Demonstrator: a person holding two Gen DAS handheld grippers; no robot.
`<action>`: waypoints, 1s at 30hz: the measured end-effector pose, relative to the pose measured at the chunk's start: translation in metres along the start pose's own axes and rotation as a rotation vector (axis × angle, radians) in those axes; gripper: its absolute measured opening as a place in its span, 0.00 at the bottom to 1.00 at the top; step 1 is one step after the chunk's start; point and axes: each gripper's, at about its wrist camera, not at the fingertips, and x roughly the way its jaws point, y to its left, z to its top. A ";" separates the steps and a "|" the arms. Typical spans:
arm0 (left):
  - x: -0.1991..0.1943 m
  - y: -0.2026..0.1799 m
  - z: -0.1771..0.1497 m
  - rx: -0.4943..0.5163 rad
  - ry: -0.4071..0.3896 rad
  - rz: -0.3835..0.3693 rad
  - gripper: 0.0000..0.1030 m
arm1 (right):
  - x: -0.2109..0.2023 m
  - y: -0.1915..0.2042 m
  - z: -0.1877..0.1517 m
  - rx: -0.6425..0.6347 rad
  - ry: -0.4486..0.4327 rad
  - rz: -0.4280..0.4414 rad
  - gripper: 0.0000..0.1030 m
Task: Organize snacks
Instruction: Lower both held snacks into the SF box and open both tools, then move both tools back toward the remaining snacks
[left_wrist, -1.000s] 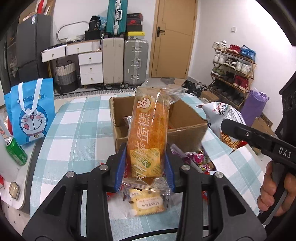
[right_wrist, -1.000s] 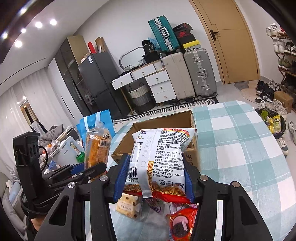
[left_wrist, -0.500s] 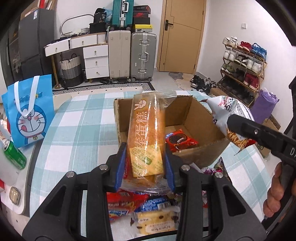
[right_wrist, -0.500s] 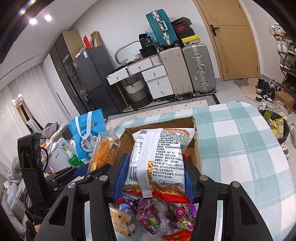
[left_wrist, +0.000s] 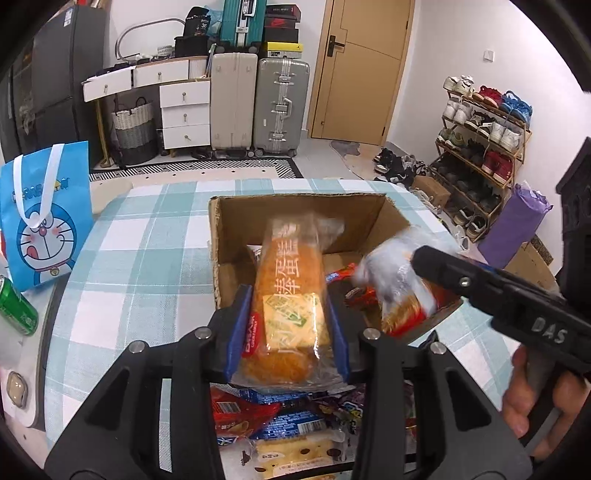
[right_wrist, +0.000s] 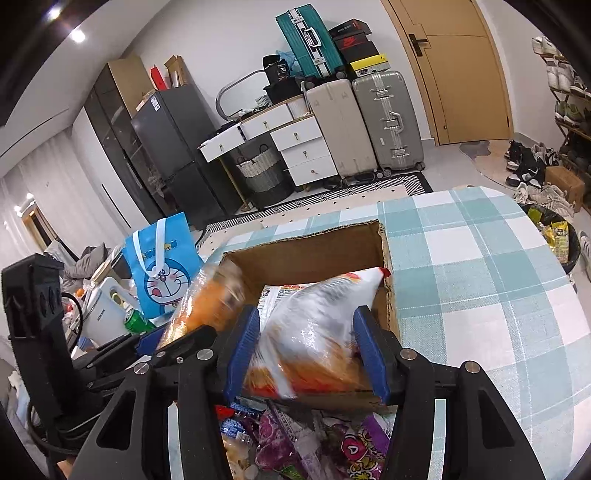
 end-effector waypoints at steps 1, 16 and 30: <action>0.002 0.001 0.000 -0.004 -0.002 -0.002 0.35 | -0.001 -0.001 -0.001 -0.003 -0.001 0.001 0.53; -0.006 0.014 -0.014 -0.023 0.007 0.003 0.88 | -0.031 -0.001 -0.028 -0.062 -0.034 0.012 0.99; -0.042 0.010 -0.053 -0.008 -0.019 0.023 0.99 | -0.048 -0.007 -0.059 -0.093 -0.034 -0.053 0.99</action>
